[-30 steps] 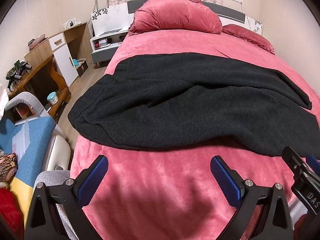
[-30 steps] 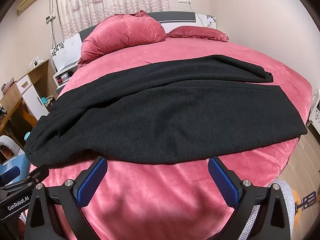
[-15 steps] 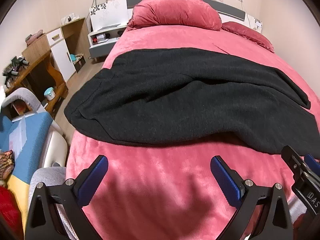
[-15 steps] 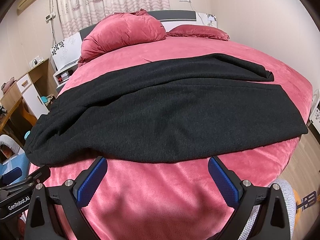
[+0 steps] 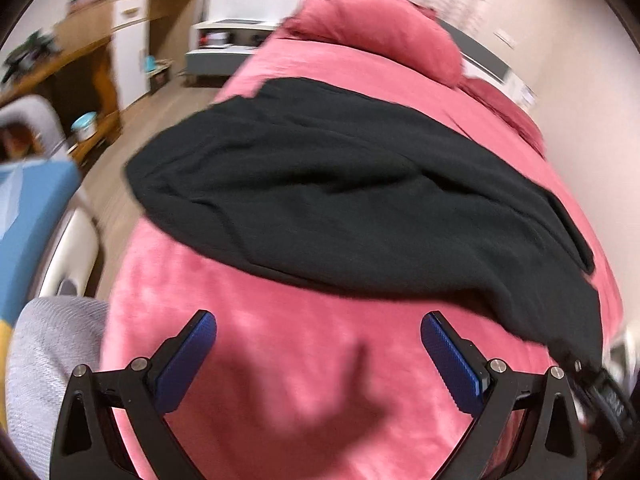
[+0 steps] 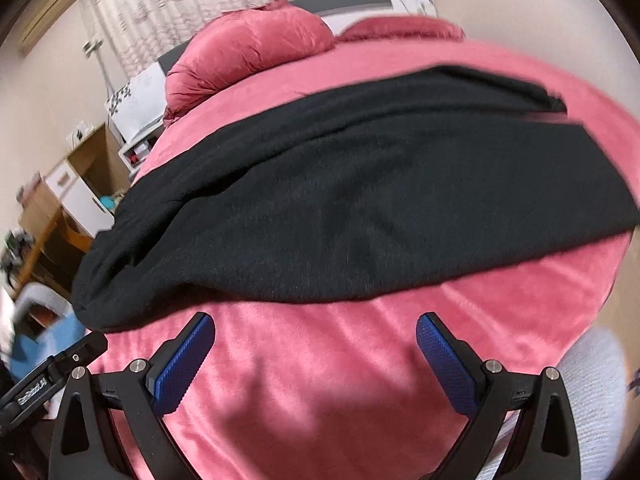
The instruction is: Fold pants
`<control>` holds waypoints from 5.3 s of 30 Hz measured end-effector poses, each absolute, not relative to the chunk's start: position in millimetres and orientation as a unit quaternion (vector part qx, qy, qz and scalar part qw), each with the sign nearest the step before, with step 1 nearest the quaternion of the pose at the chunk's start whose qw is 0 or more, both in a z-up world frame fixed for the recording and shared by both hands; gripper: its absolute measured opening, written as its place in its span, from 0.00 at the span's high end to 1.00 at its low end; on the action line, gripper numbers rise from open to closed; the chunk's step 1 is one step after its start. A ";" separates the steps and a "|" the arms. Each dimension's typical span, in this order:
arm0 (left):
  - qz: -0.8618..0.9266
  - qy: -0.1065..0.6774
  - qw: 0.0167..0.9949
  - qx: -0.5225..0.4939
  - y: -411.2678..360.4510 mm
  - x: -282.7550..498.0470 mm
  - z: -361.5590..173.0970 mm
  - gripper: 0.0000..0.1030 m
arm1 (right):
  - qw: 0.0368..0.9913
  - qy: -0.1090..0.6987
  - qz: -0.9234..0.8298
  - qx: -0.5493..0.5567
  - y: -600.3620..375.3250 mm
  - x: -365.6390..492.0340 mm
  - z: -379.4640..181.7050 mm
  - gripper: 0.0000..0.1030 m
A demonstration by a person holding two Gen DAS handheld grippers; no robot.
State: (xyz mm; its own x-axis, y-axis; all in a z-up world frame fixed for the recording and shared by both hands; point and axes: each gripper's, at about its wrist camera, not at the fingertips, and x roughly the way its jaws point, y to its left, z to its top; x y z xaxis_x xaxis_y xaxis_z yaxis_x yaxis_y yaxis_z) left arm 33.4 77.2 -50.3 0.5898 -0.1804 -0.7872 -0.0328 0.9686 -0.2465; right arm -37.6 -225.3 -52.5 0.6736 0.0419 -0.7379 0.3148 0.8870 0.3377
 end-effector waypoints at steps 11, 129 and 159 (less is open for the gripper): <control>0.051 0.413 0.882 -0.222 174.3 63.0 -56.9 0.01 | 0.823 0.397 -0.101 0.394 -300.6 -45.1 -94.3 0.14; 0.117 0.373 0.908 -0.154 181.0 342.9 -13.3 1.00 | 0.902 0.393 0.055 0.170 -235.4 31.3 -18.7 0.61; 0.049 0.452 0.890 -0.029 142.7 366.4 -49.8 0.99 | 0.860 0.426 -0.052 0.277 -332.4 278.1 -30.6 0.89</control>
State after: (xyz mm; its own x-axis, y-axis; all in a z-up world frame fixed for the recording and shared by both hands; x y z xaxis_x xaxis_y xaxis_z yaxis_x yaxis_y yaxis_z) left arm 366.4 142.7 -49.8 0.5866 0.0618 -0.8075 -0.1140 0.9935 -0.0067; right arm 278.1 -332.4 -30.6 0.6316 0.1456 -0.7615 0.3259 0.8414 0.4312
